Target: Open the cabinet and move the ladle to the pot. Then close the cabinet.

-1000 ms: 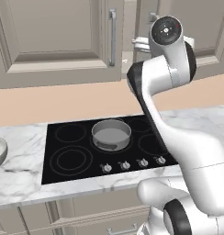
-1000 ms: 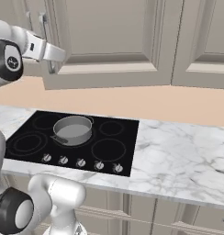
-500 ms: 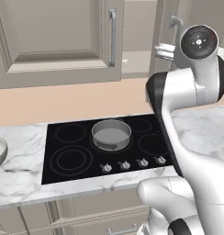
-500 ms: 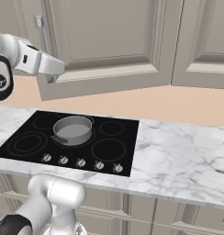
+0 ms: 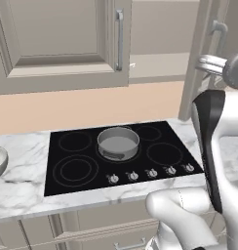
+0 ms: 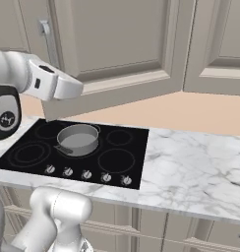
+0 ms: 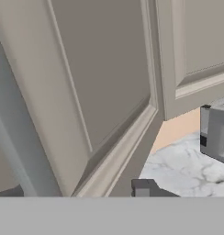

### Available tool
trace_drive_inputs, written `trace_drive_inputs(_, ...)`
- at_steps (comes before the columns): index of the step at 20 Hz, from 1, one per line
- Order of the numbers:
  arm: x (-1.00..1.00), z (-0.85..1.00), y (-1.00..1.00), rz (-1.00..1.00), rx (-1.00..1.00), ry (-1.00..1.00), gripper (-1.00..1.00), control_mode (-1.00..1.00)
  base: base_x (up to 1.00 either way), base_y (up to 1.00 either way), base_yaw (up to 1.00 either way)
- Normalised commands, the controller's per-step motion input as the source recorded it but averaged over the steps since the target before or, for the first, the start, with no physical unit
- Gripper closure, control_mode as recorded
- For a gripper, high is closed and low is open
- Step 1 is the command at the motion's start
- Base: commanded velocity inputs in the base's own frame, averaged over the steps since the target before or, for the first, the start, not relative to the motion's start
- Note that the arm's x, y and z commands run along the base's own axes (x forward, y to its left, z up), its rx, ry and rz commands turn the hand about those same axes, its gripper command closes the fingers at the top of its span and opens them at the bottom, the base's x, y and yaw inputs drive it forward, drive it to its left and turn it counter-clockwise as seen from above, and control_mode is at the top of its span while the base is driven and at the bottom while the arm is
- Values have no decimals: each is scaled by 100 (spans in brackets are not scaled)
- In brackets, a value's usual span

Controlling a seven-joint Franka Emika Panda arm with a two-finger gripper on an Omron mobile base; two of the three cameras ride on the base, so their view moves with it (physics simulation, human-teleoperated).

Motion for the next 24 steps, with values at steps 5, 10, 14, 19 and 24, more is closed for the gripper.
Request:
trace_drive_inputs(5,-99,6,46,0,8,1,-100,-100,0,0,0)
trace_drive_inputs(10,-100,12,95,0,1,1,-100,-100,0,0,0)
trace_drive_inputs(14,-94,18,100,0,0,5,-100,-100,0,0,0)
trace_drive_inputs(19,-49,17,100,29,0,10,-100,-100,0,0,0)
trace_drive_inputs(24,-52,3,95,65,0,7,-100,-100,0,0,0)
